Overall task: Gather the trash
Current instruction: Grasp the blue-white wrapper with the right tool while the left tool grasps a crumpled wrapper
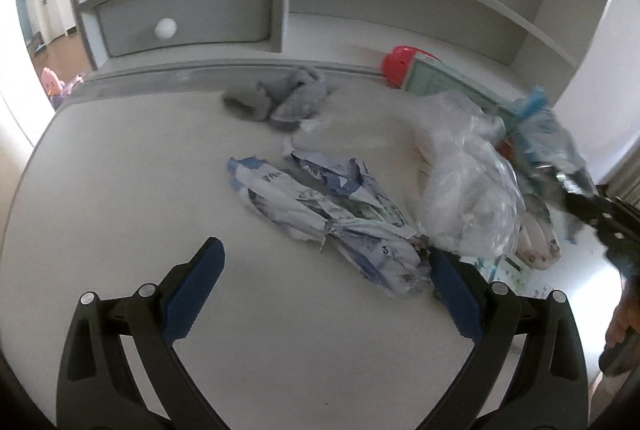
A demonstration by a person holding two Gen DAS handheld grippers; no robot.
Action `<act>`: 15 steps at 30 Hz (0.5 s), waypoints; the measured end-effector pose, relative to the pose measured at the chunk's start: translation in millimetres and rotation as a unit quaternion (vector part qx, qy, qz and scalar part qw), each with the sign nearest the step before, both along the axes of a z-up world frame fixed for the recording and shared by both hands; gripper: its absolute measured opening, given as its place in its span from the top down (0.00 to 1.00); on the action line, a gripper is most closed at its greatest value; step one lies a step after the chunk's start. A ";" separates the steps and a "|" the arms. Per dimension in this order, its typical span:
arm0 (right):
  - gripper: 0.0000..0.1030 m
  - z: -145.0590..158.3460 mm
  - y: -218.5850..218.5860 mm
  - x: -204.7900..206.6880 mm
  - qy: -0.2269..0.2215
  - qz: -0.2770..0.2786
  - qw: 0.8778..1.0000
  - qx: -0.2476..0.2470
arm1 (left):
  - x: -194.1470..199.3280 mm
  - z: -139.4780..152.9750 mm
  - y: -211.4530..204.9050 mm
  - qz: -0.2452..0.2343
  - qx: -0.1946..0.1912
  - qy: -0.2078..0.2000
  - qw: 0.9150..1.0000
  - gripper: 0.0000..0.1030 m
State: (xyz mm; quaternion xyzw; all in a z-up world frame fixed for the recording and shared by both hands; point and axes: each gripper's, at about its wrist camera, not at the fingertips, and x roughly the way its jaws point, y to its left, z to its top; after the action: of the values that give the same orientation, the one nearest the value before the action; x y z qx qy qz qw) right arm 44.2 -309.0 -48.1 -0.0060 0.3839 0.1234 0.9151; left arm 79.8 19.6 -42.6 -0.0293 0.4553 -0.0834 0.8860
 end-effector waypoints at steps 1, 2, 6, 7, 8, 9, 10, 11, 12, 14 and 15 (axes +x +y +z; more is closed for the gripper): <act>0.84 5.3 -11.3 -8.1 -0.009 -0.018 1.000 0.012 | 1.0 -0.1 1.2 0.003 -0.001 -0.001 1.000 0.06; 0.84 10.2 -22.2 -16.4 -0.016 -0.033 0.999 0.023 | 1.4 0.2 1.5 0.004 -0.003 -0.002 1.000 0.06; 0.85 18.4 -53.8 -46.2 -0.031 -0.077 0.995 0.050 | 4.1 1.8 -11.6 -0.010 0.002 -0.011 1.000 0.06; 0.85 16.4 -58.5 -52.0 -0.028 -0.080 0.995 0.055 | 5.0 2.0 -15.5 -0.013 0.016 -0.017 1.000 0.06; 0.85 14.2 -61.0 -55.6 -0.024 -0.082 0.995 0.056 | 5.2 2.0 -16.9 -0.014 0.027 -0.018 0.999 0.07; 0.86 11.9 -62.7 -58.3 -0.021 -0.083 0.995 0.058 | 6.4 -0.6 -16.1 -0.014 0.041 -0.015 0.999 0.10; 0.86 9.8 -63.0 -60.5 -0.019 -0.082 0.995 0.059 | 6.6 -2.2 -12.4 -0.011 0.044 -0.008 0.999 0.11; 0.86 8.1 -63.6 -61.9 -0.018 -0.083 0.995 0.060 | 7.4 -3.6 -5.9 -0.007 0.039 -0.003 0.999 0.11; 0.86 6.8 -64.8 -63.8 -0.017 -0.083 0.994 0.063 | 4.3 -2.8 7.6 0.008 0.038 -0.002 0.999 0.11; 0.86 4.6 -64.4 -64.7 -0.017 -0.081 0.994 0.067 | -3.1 -0.8 24.6 0.031 0.045 -0.006 0.999 0.11; 0.86 3.0 -62.5 -62.6 -0.015 -0.078 0.995 0.068 | -5.6 0.3 36.3 0.045 0.043 -0.004 0.998 0.11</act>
State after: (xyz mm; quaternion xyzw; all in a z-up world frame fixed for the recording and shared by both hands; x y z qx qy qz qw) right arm -18.4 -371.5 -45.2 0.0844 0.3599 0.0775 0.9259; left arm 74.2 55.9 -42.3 -0.0108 0.4531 -0.0240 0.8911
